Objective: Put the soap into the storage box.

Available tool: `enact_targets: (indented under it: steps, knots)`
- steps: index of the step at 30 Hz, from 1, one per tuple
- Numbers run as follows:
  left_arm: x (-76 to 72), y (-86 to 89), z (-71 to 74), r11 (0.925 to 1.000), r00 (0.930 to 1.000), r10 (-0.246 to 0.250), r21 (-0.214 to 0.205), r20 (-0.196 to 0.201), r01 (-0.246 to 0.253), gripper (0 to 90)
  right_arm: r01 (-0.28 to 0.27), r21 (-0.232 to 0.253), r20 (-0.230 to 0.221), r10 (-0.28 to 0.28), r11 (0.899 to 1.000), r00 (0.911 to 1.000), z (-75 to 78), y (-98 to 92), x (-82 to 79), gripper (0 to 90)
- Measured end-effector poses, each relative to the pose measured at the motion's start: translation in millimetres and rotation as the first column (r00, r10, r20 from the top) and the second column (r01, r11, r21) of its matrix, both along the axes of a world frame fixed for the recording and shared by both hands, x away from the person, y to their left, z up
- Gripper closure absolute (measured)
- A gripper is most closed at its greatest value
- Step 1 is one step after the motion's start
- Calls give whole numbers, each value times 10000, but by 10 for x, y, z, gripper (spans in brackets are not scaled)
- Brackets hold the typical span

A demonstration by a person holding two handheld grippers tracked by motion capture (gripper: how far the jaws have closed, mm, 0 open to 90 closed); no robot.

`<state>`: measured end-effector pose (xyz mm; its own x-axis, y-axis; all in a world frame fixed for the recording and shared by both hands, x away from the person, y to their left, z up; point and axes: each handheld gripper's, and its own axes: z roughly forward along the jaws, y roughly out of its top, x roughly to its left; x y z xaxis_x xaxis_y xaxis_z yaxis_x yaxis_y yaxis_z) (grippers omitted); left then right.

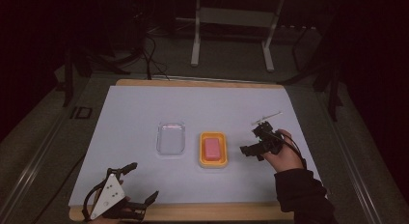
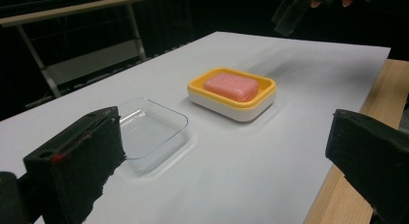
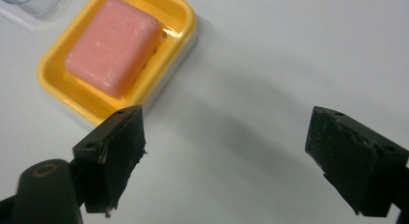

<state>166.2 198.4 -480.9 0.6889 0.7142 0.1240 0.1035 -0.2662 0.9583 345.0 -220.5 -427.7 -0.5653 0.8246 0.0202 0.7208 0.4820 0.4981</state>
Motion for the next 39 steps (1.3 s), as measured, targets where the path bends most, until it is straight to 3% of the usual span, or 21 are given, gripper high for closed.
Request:
enact_targets:
  steps: [6,16,23,29,37,39]
  knots:
    - [8,-10,-8,10000,10000,13,63,-51,-12,3,208,405,-77,-205,9990,9998,-37,-245,-124,140]
    - [15,-19,-16,9999,9999,44,93,-106,-43,3,238,794,850,-306,9966,9959,-177,-559,-334,137]
    - [16,-34,-23,9998,9999,16,184,-160,-13,3,363,1007,976,-462,9943,9941,-315,-654,-465,137]
    - [16,-37,-24,9998,9999,-5,186,-164,9,3,406,1211,1351,-570,9918,9892,-384,-764,-571,135]
    - [12,-42,-23,9998,9998,-78,195,-165,81,3,502,1069,1786,-688,9930,9815,-488,-857,-670,128]
    - [11,-41,-22,9997,9998,-122,187,-164,125,3,349,1354,2045,-624,9902,9769,-518,-904,-700,133]
